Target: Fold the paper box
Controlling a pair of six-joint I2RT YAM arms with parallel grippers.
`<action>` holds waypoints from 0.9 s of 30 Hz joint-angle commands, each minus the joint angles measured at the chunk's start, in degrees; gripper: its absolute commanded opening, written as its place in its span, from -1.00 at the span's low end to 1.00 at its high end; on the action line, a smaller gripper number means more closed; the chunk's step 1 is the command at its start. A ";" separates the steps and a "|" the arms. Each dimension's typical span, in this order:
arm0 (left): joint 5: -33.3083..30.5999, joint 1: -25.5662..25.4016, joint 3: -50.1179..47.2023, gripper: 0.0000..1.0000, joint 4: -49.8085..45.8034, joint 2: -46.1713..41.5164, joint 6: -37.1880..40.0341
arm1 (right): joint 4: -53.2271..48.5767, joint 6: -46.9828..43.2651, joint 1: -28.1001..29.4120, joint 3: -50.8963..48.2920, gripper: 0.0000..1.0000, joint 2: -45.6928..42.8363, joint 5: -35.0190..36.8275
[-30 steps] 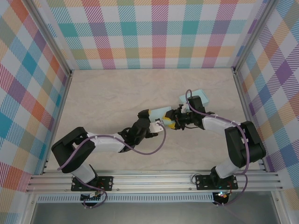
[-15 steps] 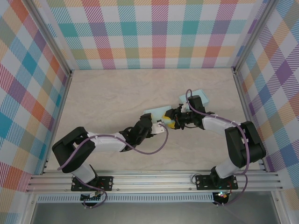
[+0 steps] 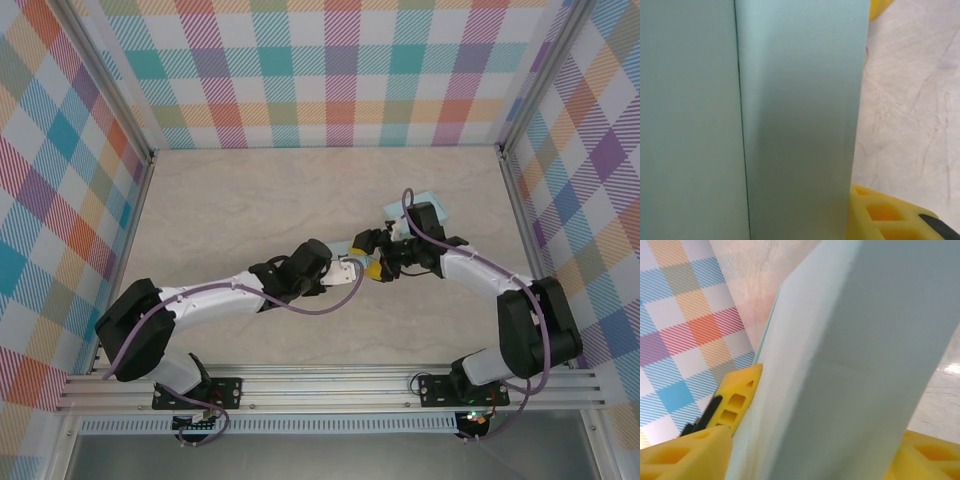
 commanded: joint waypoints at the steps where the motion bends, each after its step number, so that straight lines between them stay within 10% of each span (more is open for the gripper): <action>1: 4.06 1.74 4.95 -0.26 -15.54 -1.08 -2.60 | -7.83 -5.44 -0.73 2.64 0.59 -4.09 2.51; 18: 24.48 9.50 21.80 -0.10 -38.41 11.91 -1.61 | -33.42 -29.03 -2.45 11.03 0.44 -15.77 20.85; 27: 24.06 11.00 28.28 0.21 -41.02 18.12 0.69 | -32.47 -35.23 -0.81 11.67 0.34 -14.14 25.19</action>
